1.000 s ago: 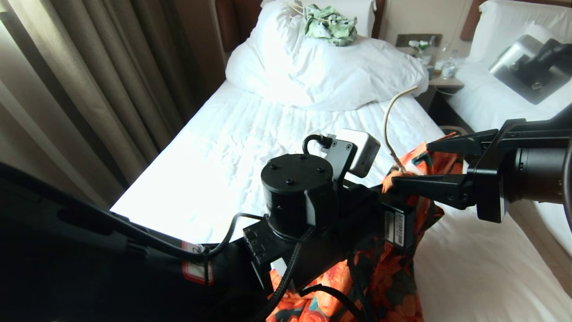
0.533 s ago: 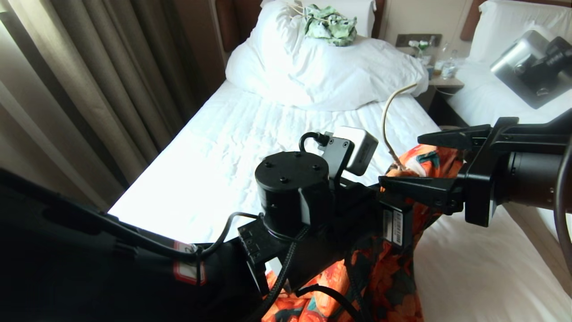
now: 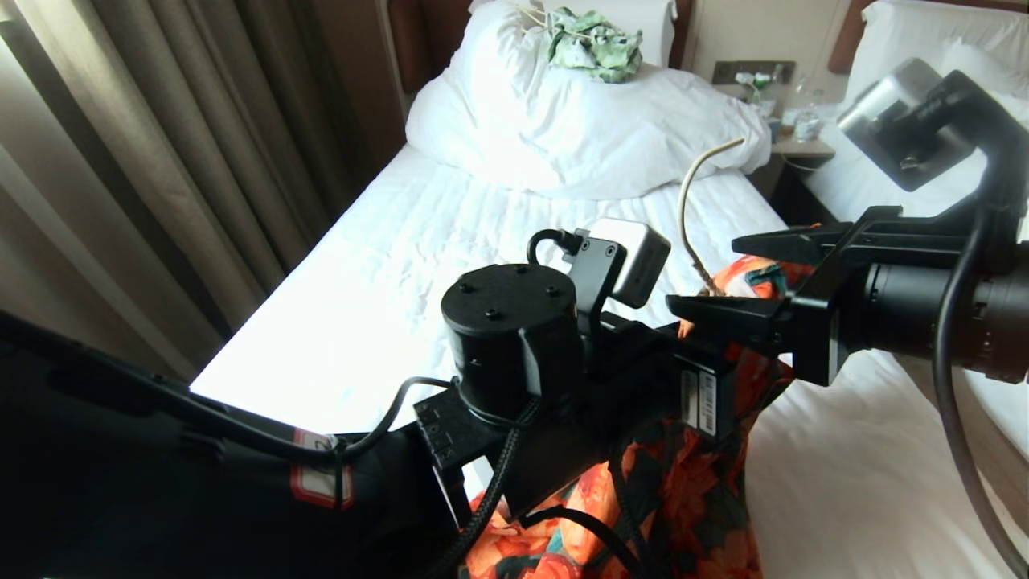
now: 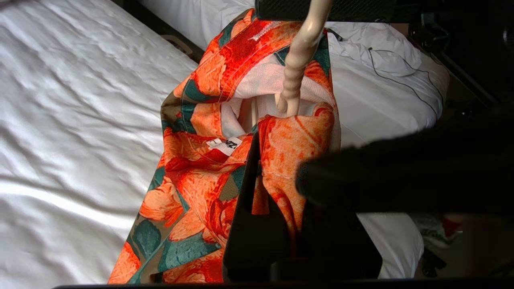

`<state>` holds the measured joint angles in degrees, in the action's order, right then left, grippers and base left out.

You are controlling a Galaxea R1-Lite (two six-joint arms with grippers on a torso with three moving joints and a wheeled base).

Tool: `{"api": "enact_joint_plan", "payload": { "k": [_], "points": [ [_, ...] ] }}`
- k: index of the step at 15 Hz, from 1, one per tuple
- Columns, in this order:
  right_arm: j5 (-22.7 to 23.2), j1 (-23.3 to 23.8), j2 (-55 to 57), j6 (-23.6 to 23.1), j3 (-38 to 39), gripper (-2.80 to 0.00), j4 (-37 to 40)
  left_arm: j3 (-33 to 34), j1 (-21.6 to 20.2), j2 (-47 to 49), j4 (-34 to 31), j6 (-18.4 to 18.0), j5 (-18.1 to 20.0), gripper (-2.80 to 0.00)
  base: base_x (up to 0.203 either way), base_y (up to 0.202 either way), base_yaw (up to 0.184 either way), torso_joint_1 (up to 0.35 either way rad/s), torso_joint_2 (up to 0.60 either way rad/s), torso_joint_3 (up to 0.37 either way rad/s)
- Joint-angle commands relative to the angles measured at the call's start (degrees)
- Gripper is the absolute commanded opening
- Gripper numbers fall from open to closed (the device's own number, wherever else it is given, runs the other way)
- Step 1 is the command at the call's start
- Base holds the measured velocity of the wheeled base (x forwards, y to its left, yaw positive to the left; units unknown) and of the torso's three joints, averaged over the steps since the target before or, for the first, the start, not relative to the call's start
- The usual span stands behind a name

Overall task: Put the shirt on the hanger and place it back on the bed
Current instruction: Take the clothes hanger out of the clothes

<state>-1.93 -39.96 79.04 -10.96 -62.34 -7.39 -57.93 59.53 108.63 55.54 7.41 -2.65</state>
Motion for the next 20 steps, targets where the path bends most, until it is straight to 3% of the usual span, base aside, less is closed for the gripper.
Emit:
{"api": "enact_joint_plan", "payload": {
  "k": [1, 3, 6, 10, 12, 16, 20],
  "points": [
    [-0.02, -0.12, 0.94, -0.03, 0.03, -2.80, -0.35, 0.34, -0.21, -0.67, 0.31, 0.06, 0.01, -2.80, 0.000, 0.000, 0.000, 0.000, 0.00, 0.000],
    [-0.40, -0.12, 1.08, 0.57, -0.37, -2.80, -0.43, 1.17, -0.54, -1.91, 0.27, 0.06, 0.27, -2.80, 0.000, 0.000, 0.000, 0.000, 0.00, 0.000],
    [-0.79, -0.12, 1.71, 3.14, -1.36, -2.80, -0.43, 3.35, -0.99, -4.15, 0.19, 0.05, 4.59, -2.80, 0.000, 0.000, 0.000, 0.000, 0.00, 0.000],
    [-1.99, -0.12, 1.82, 3.31, -1.97, -2.80, -0.43, 4.21, -1.05, -5.33, -0.21, -0.58, 4.82, -2.80, 0.000, 0.000, 0.000, 0.000, 0.00, 0.000],
    [-2.99, 0.01, 1.87, 3.36, -2.22, -2.80, -0.43, 5.23, -1.16, -7.01, -1.34, -2.96, 4.86, -2.80, 0.000, 0.000, 0.000, 0.000, 0.00, 0.000],
    [-4.84, 0.32, 1.82, 4.72, -3.22, -2.80, -0.43, 5.85, -1.01, -12.49, -10.46, -4.83, 4.82, -2.80, 0.000, 0.000, 0.000, 0.000, 0.00, 0.000],
    [-4.93, 0.52, 1.90, 4.72, -3.31, -2.80, -0.43, 7.09, -0.90, -13.18, -10.95, -4.86, 4.93, -2.80, 0.000, 0.000, 0.000, 0.000, 0.00, 0.000]
  ]
}}
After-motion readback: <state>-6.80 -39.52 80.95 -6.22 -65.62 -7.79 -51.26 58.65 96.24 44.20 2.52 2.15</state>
